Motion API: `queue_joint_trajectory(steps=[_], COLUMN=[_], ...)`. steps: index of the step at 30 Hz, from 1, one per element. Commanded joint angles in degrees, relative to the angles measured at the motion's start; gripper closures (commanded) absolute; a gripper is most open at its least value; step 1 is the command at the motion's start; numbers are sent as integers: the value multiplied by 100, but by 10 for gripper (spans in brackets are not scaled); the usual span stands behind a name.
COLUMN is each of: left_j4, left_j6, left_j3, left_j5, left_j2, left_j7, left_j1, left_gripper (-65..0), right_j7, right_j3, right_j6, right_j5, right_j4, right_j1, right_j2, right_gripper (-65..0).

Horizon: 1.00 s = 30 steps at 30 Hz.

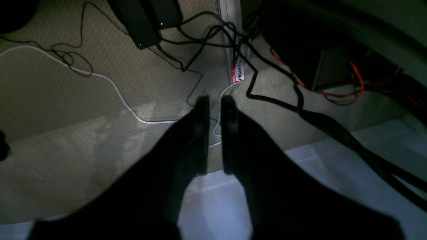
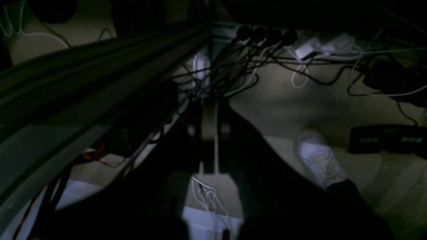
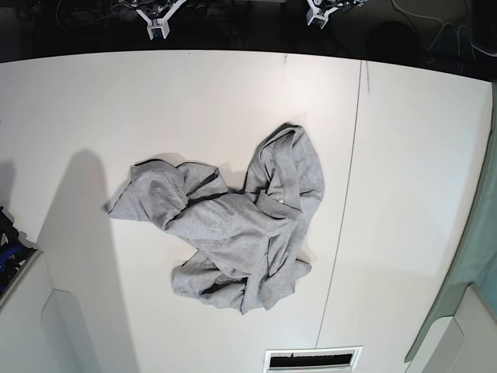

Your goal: Layout the t-shirt on the table in an organized manner, then fold the t-shirt properly

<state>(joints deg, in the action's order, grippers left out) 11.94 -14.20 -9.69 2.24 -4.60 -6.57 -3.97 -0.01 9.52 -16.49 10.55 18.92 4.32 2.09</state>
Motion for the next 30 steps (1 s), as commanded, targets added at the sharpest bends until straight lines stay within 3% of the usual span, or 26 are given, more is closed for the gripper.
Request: queue_joint_trajectory(steps=[1,14,20,25,30], left_j4=[11,15,153,682,1379], left_j6=[-39,-39,-37,-39,-37], left_j3=[-4,-4,-4,-4,-4], left_j5=[11,11,15,81,446], left_j2=[-4,-4,-35,-87,-210], left_j7=[37,197,638,662,660], left_j1=[-22,-223,-579,-1012,-1523], left_gripper=[-63,-63,-63,-63,-64], right_j7=[46,66,70,70,68], right_j3=[15,15,15,13,11], right_j6=[-46,-52,-297,-387,-654], right_j5=[-4,-13,-160,-186,-627], right_j4=[33,76,313,708,1158], right_j1=[31,238,525,894,1318], right_j2=[31,168,354,442,461], right_gripper=[-4,-4,-4,-4,-4])
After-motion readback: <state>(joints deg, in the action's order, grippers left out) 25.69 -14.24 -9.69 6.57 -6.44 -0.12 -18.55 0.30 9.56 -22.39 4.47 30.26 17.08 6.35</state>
